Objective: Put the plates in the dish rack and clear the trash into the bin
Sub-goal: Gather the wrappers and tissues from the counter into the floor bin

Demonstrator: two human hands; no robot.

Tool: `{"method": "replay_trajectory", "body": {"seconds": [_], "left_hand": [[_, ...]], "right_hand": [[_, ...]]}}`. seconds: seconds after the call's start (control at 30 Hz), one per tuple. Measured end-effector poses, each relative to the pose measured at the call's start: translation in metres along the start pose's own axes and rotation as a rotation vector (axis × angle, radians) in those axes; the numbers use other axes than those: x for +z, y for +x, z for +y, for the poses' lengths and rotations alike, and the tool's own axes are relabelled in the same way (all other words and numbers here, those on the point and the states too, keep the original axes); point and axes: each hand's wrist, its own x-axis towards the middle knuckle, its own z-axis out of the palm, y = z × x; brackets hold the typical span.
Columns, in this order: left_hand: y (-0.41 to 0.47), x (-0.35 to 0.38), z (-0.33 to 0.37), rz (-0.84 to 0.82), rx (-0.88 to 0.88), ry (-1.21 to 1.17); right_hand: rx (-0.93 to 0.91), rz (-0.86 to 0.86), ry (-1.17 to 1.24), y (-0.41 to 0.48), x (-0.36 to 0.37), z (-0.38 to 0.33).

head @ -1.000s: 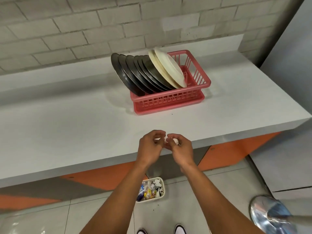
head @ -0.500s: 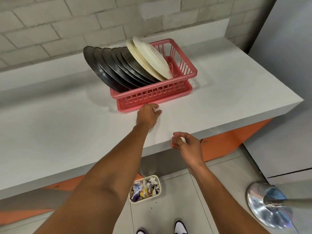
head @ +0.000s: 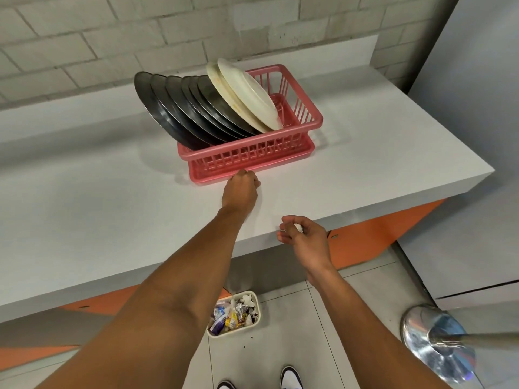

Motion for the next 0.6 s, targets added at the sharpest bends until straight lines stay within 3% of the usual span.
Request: {"method": "replay_trajectory", "body": {"seconds": [0.17, 0.37, 0.5, 0.6], "left_hand": [[-0.025, -0.009, 0.006, -0.049, -0.008, -0.015], [-0.137, -0.035, 0.001, -0.050, -0.106, -0.395], [-0.225, -0.021, -0.029, -0.102, -0.251, -0.520], [-0.269, 0.011, -0.069, -0.181, -0.402, -0.476]], "right_hand": [[-0.001, -0.030, -0.010, -0.006, -0.001, 0.007], [0.063, -0.177, -0.152, -0.034, 0.004, 0.042], [0.159, -0.237, -0.331, -0.044, 0.009, 0.095], [0.198, -0.254, -0.498, -0.040, 0.013, 0.150]]}}
